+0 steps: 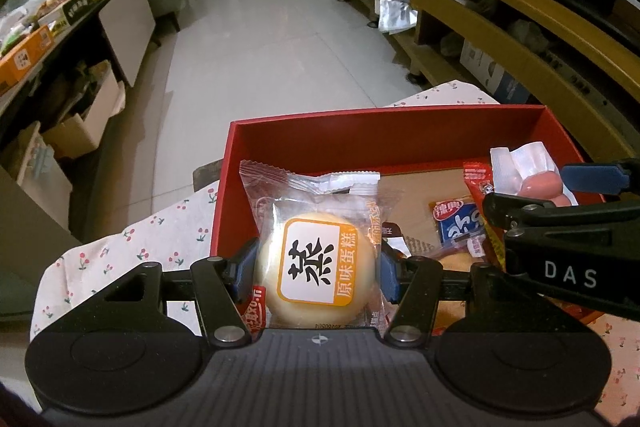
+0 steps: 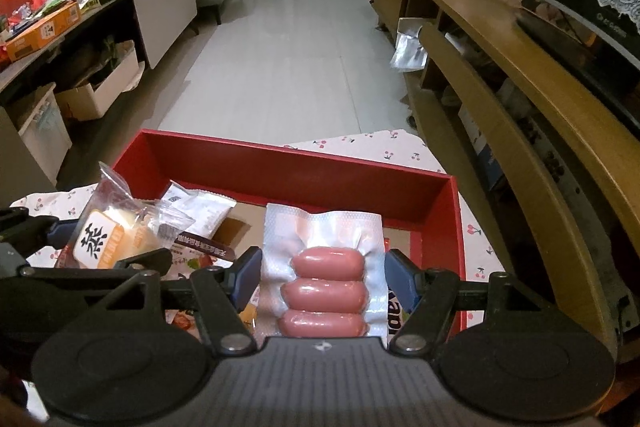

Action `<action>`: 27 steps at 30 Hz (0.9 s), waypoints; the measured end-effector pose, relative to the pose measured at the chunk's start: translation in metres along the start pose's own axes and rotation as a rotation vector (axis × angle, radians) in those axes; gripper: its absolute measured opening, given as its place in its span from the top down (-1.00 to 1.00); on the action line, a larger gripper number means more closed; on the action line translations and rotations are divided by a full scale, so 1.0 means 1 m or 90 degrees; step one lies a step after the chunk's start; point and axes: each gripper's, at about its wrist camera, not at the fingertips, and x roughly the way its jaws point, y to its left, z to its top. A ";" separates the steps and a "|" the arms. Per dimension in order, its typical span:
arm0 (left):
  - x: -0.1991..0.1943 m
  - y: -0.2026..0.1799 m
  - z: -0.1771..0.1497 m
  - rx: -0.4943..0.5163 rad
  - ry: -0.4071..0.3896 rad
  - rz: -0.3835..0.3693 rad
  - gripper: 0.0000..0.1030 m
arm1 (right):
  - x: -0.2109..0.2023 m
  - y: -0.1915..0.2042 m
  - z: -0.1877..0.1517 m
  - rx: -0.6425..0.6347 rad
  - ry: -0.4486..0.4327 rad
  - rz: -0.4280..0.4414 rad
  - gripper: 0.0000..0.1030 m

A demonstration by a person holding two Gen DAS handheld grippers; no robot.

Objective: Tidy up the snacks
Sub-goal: 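Carry both held packs over the red box and lower them inside, then open both grippers to release the packs in the box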

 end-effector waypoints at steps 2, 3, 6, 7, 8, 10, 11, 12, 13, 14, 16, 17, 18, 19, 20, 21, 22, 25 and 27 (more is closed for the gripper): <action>0.000 0.000 0.000 0.000 0.000 0.002 -0.27 | 0.001 -0.003 0.000 0.006 0.005 0.005 -0.75; 0.000 0.000 -0.001 0.002 -0.001 0.002 -0.27 | 0.002 -0.003 0.000 0.008 0.007 0.005 -0.75; 0.000 -0.002 -0.001 0.005 0.000 0.007 -0.33 | 0.003 -0.004 0.000 0.009 0.010 0.006 -0.74; 0.001 -0.002 -0.001 0.006 -0.001 0.009 -0.36 | 0.003 -0.004 0.000 0.009 0.011 0.004 -0.74; 0.001 -0.002 -0.001 0.007 -0.001 0.011 -0.37 | 0.003 -0.004 0.000 0.009 0.012 0.005 -0.74; 0.001 -0.001 0.000 0.004 -0.001 0.012 -0.44 | 0.003 -0.004 0.000 0.009 0.010 0.001 -0.76; 0.000 -0.001 0.000 0.004 -0.003 0.013 -0.46 | 0.003 -0.004 0.001 0.008 0.008 -0.002 -0.76; -0.001 -0.001 0.000 0.005 -0.005 0.015 -0.49 | 0.003 -0.005 0.001 0.008 0.005 -0.005 -0.79; -0.002 -0.001 0.001 0.005 -0.007 0.017 -0.53 | 0.002 -0.005 0.001 0.008 0.002 -0.008 -0.81; -0.003 0.000 0.001 0.005 -0.009 0.017 -0.54 | 0.002 -0.006 0.002 0.008 0.003 -0.009 -0.82; -0.005 0.000 0.002 0.003 -0.012 0.017 -0.58 | 0.002 -0.009 0.002 0.013 0.004 -0.009 -0.83; -0.006 0.000 0.002 0.003 -0.013 0.017 -0.60 | 0.002 -0.009 0.002 0.015 0.004 -0.009 -0.83; -0.007 0.000 0.003 0.002 -0.016 0.017 -0.62 | 0.001 -0.010 0.002 0.016 0.002 -0.010 -0.84; -0.008 0.000 0.003 0.002 -0.018 0.016 -0.62 | 0.001 -0.011 0.003 0.017 0.001 -0.011 -0.85; -0.008 0.000 0.004 0.001 -0.020 0.015 -0.62 | 0.001 -0.012 0.003 0.019 0.000 -0.010 -0.85; -0.009 0.001 0.004 0.000 -0.020 0.015 -0.63 | 0.000 -0.012 0.004 0.020 0.000 -0.009 -0.85; -0.010 0.000 0.004 -0.001 -0.021 0.014 -0.64 | -0.001 -0.013 0.004 0.020 -0.001 -0.010 -0.85; -0.014 0.001 0.005 -0.004 -0.026 0.010 -0.67 | -0.005 -0.014 0.004 0.021 -0.007 -0.012 -0.85; -0.018 0.004 0.006 -0.010 -0.031 0.000 -0.69 | -0.011 -0.016 0.005 0.024 -0.016 -0.011 -0.86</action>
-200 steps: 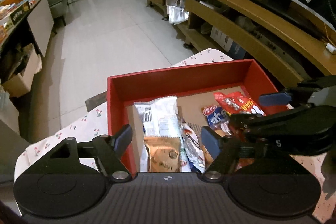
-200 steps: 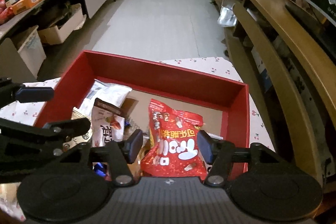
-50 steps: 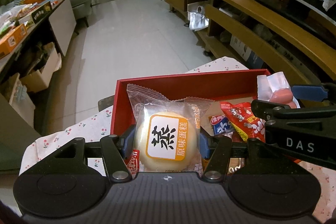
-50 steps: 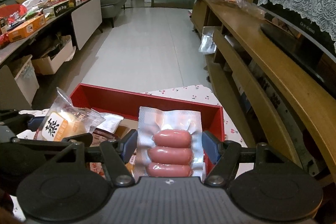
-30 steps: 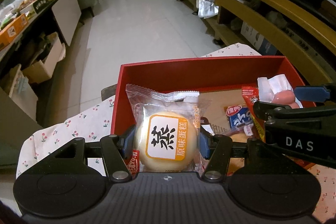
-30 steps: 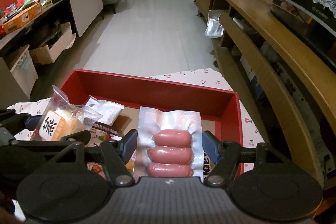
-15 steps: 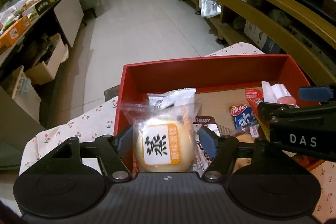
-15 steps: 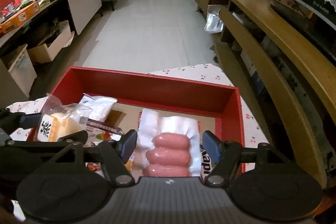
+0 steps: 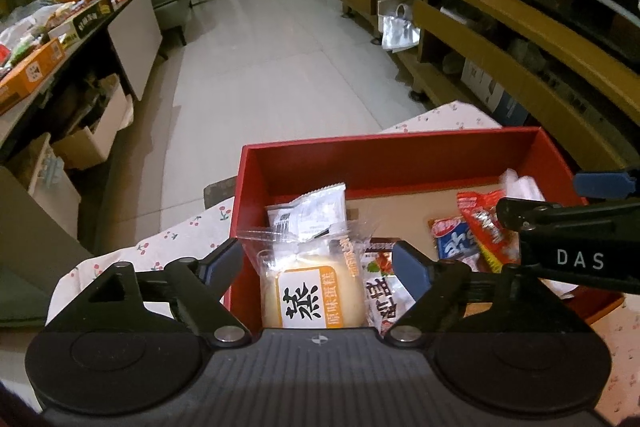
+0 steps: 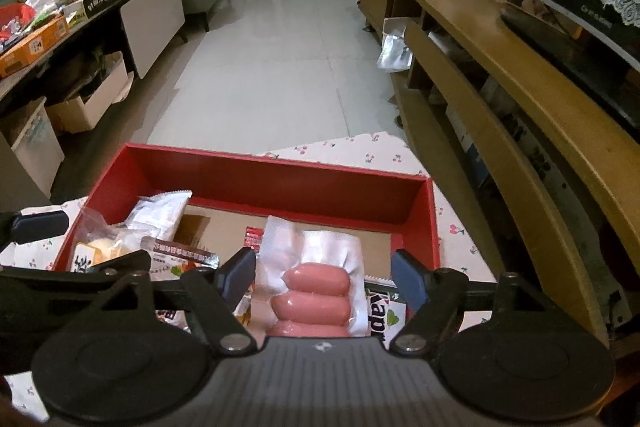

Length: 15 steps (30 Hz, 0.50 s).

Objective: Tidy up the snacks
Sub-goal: 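Open both grippers to release the packs in the box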

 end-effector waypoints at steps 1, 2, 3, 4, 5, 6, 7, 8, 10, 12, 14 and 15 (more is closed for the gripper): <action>-0.003 0.001 0.000 -0.005 -0.004 -0.007 -0.72 | -0.003 -0.001 0.000 0.002 -0.004 0.000 -0.86; -0.006 0.002 0.001 -0.011 -0.008 -0.013 -0.75 | -0.006 -0.002 0.000 0.005 -0.009 0.001 -0.87; -0.010 0.004 0.001 -0.016 -0.014 -0.017 -0.79 | -0.009 -0.003 0.001 0.008 -0.013 0.002 -0.88; -0.014 0.005 0.000 -0.020 -0.021 -0.019 -0.82 | -0.013 -0.004 0.001 0.011 -0.016 0.005 -0.90; -0.018 0.006 0.000 -0.023 -0.028 -0.018 -0.84 | -0.015 -0.004 0.001 0.013 -0.018 0.007 -0.90; -0.022 0.006 0.000 -0.024 -0.034 -0.017 -0.88 | -0.019 -0.004 0.001 0.014 -0.022 0.009 -0.91; -0.025 0.006 0.000 -0.024 -0.039 -0.016 -0.92 | -0.021 -0.004 0.000 0.013 -0.025 0.009 -0.91; -0.028 0.007 0.000 -0.023 -0.044 -0.014 -0.94 | -0.024 -0.003 0.000 0.013 -0.026 0.010 -0.91; -0.032 0.007 -0.002 -0.024 -0.048 -0.012 -1.00 | -0.029 -0.003 -0.001 0.013 -0.032 0.011 -0.92; -0.034 0.009 -0.004 -0.029 -0.049 -0.017 -1.00 | -0.033 -0.003 -0.003 0.015 -0.033 0.014 -0.92; -0.035 0.012 -0.007 -0.037 -0.045 -0.022 -1.00 | -0.038 -0.002 -0.006 0.014 -0.035 0.015 -0.93; -0.035 0.014 -0.008 -0.044 -0.040 -0.026 -1.00 | -0.040 -0.002 -0.007 0.015 -0.034 0.015 -0.93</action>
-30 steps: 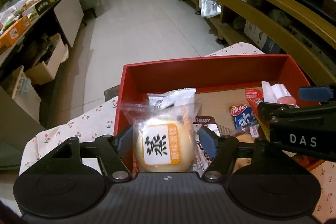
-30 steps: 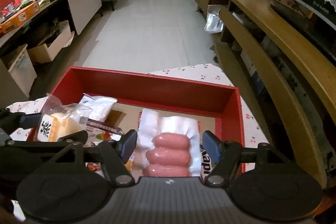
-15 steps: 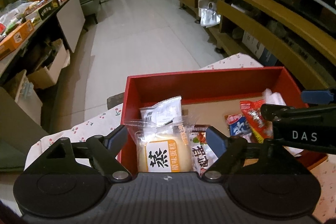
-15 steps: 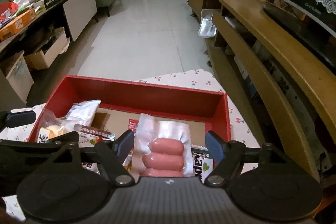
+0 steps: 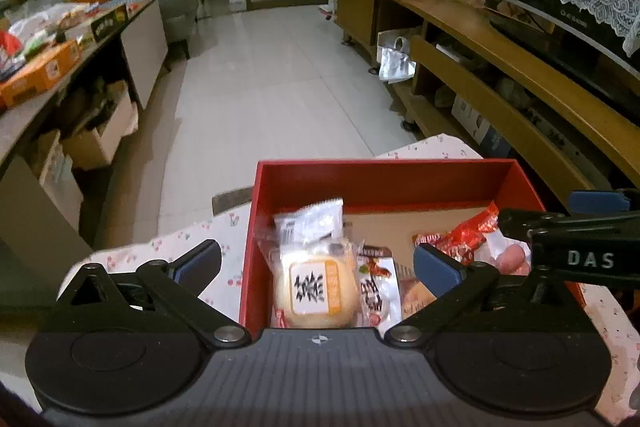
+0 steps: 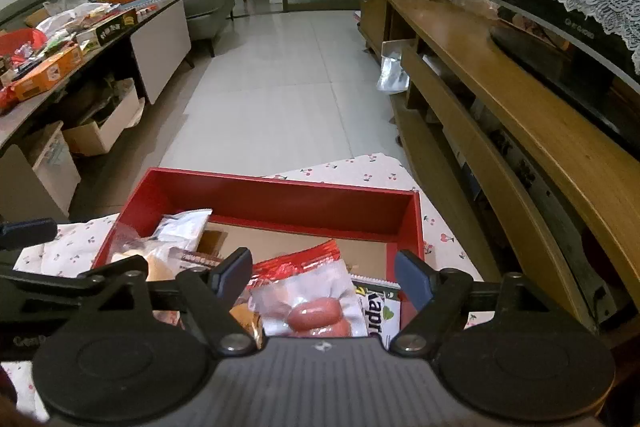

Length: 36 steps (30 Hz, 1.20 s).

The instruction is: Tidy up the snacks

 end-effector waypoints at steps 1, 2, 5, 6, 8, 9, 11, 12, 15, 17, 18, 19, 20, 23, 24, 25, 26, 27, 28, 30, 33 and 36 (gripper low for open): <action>0.000 0.003 -0.002 -0.009 0.006 -0.004 -1.00 | -0.002 -0.001 -0.002 0.002 0.000 0.000 -0.93; -0.001 0.005 -0.003 -0.017 0.010 -0.006 -1.00 | -0.005 -0.001 -0.004 0.004 0.001 0.002 -0.93; -0.005 0.010 -0.012 -0.028 0.009 0.011 -1.00 | -0.015 0.000 -0.011 0.006 0.000 0.003 -0.93; -0.008 0.011 -0.014 -0.025 0.003 0.023 -1.00 | -0.018 0.001 -0.014 0.006 0.001 0.005 -0.93; -0.013 0.011 -0.019 -0.016 -0.006 0.043 -1.00 | -0.025 0.003 -0.020 0.005 0.004 0.010 -0.93; -0.016 0.010 -0.021 -0.012 -0.009 0.048 -1.00 | -0.028 0.004 -0.023 0.005 0.006 0.012 -0.94; -0.023 0.009 -0.026 -0.009 -0.013 0.047 -1.00 | -0.033 0.006 -0.031 0.007 0.014 0.017 -0.94; -0.026 0.009 -0.030 -0.011 -0.012 0.041 -1.00 | -0.036 0.007 -0.035 0.009 0.016 0.018 -0.94; -0.033 0.007 -0.040 -0.015 -0.004 0.024 -1.00 | -0.045 0.009 -0.049 0.015 0.027 0.025 -0.94; -0.037 0.005 -0.047 -0.010 -0.003 0.029 -1.00 | -0.051 0.009 -0.059 0.017 0.031 0.025 -0.94; -0.040 0.004 -0.050 -0.006 -0.002 0.031 -1.00 | -0.055 0.009 -0.064 0.018 0.033 0.026 -0.94; -0.042 0.003 -0.052 -0.006 -0.001 0.029 -1.00 | -0.058 0.010 -0.069 0.020 0.034 0.027 -0.94; -0.045 0.003 -0.055 -0.007 -0.002 0.024 -1.00 | -0.062 0.009 -0.074 0.022 0.036 0.027 -0.94; -0.057 0.002 -0.065 -0.011 -0.005 0.004 -1.00 | -0.070 0.008 -0.086 0.031 0.040 0.026 -0.94; -0.060 0.001 -0.068 -0.010 -0.006 0.001 -1.00 | -0.072 0.008 -0.089 0.034 0.042 0.030 -0.94; -0.064 -0.001 -0.072 -0.008 -0.008 -0.001 -1.00 | -0.075 0.009 -0.092 0.034 0.042 0.031 -0.94; -0.067 -0.003 -0.075 -0.004 -0.010 -0.002 -1.00 | -0.078 0.009 -0.095 0.034 0.042 0.031 -0.94; -0.070 -0.004 -0.078 -0.001 -0.012 -0.001 -1.00 | -0.081 0.010 -0.098 0.034 0.041 0.031 -0.95; -0.073 -0.006 -0.081 0.002 -0.014 0.001 -1.00 | -0.084 0.010 -0.101 0.036 0.040 0.033 -0.94; -0.077 -0.006 -0.085 -0.003 -0.010 -0.005 -1.00 | -0.089 0.010 -0.106 0.041 0.039 0.036 -0.94; -0.080 -0.005 -0.092 -0.009 -0.004 -0.017 -1.00 | -0.096 0.011 -0.112 0.044 0.037 0.040 -0.94; -0.087 -0.007 -0.097 0.000 -0.011 -0.012 -1.00 | -0.102 0.012 -0.119 0.045 0.037 0.042 -0.94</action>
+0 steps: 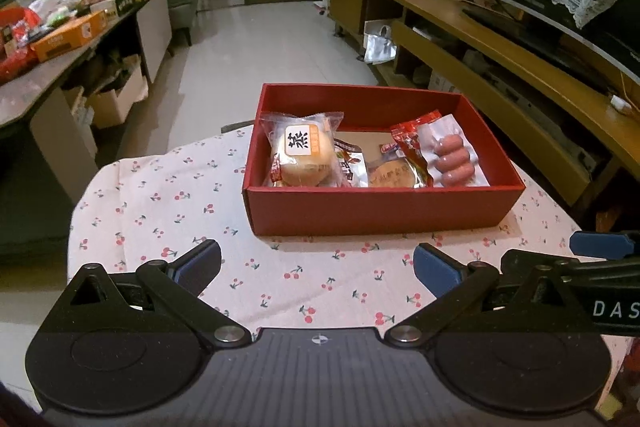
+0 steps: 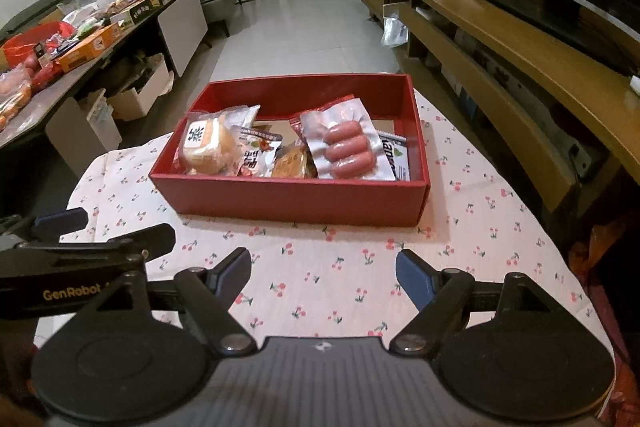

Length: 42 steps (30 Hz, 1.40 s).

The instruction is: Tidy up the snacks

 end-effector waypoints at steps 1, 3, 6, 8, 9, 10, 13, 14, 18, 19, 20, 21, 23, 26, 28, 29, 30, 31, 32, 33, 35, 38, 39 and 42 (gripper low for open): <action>-0.003 0.000 -0.002 0.001 -0.004 0.002 -1.00 | -0.002 0.001 -0.002 0.000 -0.001 0.001 -0.94; -0.007 0.000 -0.005 -0.003 -0.004 -0.002 -1.00 | -0.006 0.001 -0.006 0.002 -0.003 0.006 -0.94; -0.013 0.003 -0.011 -0.015 -0.004 -0.011 -1.00 | -0.012 0.001 -0.012 0.007 -0.007 0.016 -0.94; -0.018 0.004 -0.015 -0.018 -0.016 -0.008 -1.00 | -0.016 0.003 -0.016 0.008 -0.010 0.021 -0.94; -0.022 0.003 -0.017 -0.018 -0.023 -0.003 -1.00 | -0.018 0.003 -0.018 0.007 -0.010 0.023 -0.94; -0.024 0.002 -0.020 -0.017 -0.028 0.002 -1.00 | -0.019 0.004 -0.020 0.007 -0.011 0.026 -0.94; -0.031 -0.001 -0.025 -0.009 -0.047 0.017 -1.00 | -0.024 0.006 -0.025 0.004 -0.011 0.035 -0.94; -0.032 -0.001 -0.027 -0.008 -0.048 0.020 -1.00 | -0.025 0.007 -0.027 0.001 -0.012 0.035 -0.94; -0.029 0.005 -0.027 -0.042 -0.001 0.009 -0.99 | -0.027 0.009 -0.032 -0.001 -0.012 0.041 -0.95; -0.028 0.006 -0.028 -0.052 0.001 0.002 -0.98 | -0.028 0.009 -0.032 -0.002 -0.013 0.040 -0.95; -0.028 0.007 -0.029 -0.056 0.003 -0.001 -0.98 | -0.028 0.009 -0.033 -0.003 -0.013 0.039 -0.95; -0.028 0.007 -0.030 -0.056 0.007 -0.001 -0.98 | -0.028 0.009 -0.034 -0.003 -0.011 0.037 -0.95; -0.026 0.006 -0.032 -0.046 0.016 0.001 -1.00 | -0.027 0.010 -0.036 -0.003 -0.004 0.034 -0.95; -0.023 0.005 -0.038 -0.039 0.030 0.002 -1.00 | -0.023 0.011 -0.041 -0.007 0.009 0.025 -0.95; -0.022 0.005 -0.041 -0.039 0.038 0.001 -1.00 | -0.022 0.009 -0.043 -0.006 0.015 0.024 -0.95; -0.021 0.005 -0.042 -0.040 0.041 0.000 -1.00 | -0.022 0.009 -0.044 -0.005 0.017 0.024 -0.95; -0.021 0.005 -0.043 -0.040 0.043 0.000 -1.00 | -0.021 0.009 -0.044 -0.005 0.019 0.023 -0.95; -0.021 0.005 -0.044 -0.042 0.046 0.000 -1.00 | -0.021 0.010 -0.045 -0.006 0.020 0.021 -0.95; -0.020 0.006 -0.045 -0.045 0.051 -0.002 -1.00 | -0.021 0.010 -0.046 -0.007 0.021 0.020 -0.95; -0.019 0.006 -0.046 -0.049 0.055 -0.005 -1.00 | -0.021 0.010 -0.047 -0.007 0.022 0.020 -0.95; -0.019 0.008 -0.048 -0.055 0.060 -0.010 -1.00 | -0.021 0.010 -0.048 -0.006 0.025 0.021 -0.95; -0.018 0.007 -0.051 -0.056 0.063 -0.009 -1.00 | -0.020 0.010 -0.050 -0.006 0.029 0.022 -0.95; -0.018 0.007 -0.051 -0.056 0.064 -0.010 -1.00 | -0.019 0.010 -0.051 -0.005 0.031 0.023 -0.95; -0.018 0.008 -0.053 -0.056 0.069 -0.014 -1.00 | -0.020 0.010 -0.053 -0.005 0.035 0.024 -0.95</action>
